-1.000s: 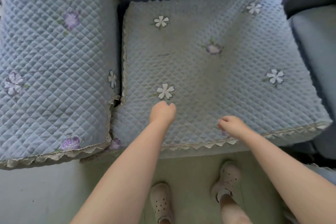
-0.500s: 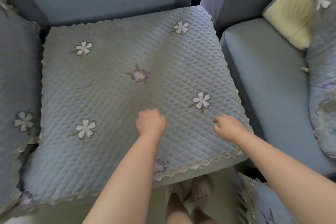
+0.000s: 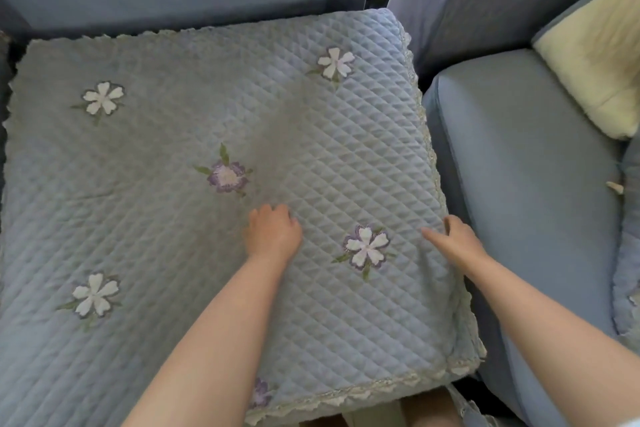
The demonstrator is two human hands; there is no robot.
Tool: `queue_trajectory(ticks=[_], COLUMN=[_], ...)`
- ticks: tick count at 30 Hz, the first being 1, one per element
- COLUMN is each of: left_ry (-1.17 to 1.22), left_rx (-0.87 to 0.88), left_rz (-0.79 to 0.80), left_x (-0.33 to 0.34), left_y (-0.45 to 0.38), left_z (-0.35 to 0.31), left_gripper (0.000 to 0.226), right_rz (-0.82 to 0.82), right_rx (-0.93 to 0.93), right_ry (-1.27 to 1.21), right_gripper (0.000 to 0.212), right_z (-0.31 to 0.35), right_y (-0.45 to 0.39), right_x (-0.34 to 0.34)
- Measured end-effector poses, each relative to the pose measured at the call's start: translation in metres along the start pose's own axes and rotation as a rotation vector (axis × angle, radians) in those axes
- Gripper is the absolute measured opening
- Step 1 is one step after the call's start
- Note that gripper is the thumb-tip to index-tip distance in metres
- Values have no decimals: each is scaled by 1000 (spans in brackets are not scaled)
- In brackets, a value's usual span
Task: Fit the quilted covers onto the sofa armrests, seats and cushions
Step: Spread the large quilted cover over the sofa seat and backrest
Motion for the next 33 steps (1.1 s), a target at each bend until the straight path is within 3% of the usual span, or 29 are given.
queue_trajectory(ticks=[3, 6, 10, 13, 16, 23, 26, 33], left_ry=[45, 89, 119, 91, 133, 63, 58, 26], left_rx=[-21, -57, 5, 97, 62, 149, 111, 21], left_rz=[-74, -230, -396, -440, -387, -530, -507, -180], left_x=[12, 18, 17, 7, -7, -57, -77, -85], left_y=[-11, -24, -49, -74, -98, -136, -140, -173], left_z=[-6, -13, -22, -28, -15, 27, 44, 64], left_gripper=[33, 33, 37, 41, 40, 42, 48, 69], right_rz=[142, 270, 242, 70, -169, -378, -418, -437], right_rx=[92, 85, 54, 106, 181, 263, 256, 338], right_ry=[-240, -244, -240, -199, -69, 75, 116, 95], right_gripper=[68, 66, 78, 69, 75, 77, 77, 75], right_z=[-7, -11, 6, 36, 53, 94, 118, 133], right_y=[-22, -45, -84, -105, -112, -103, -97, -90], right_x=[7, 6, -7, -15, -23, -37, -38, -32])
Point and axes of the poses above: each hand's wrist, its own y-axis away from the middle knuckle, its own x-axis out of the palm, z = x × y, the point moved 6 cm from there along -y, towards the middle knuckle, and after that the axes turned 12 degrees about y, right-handed, at the moved point
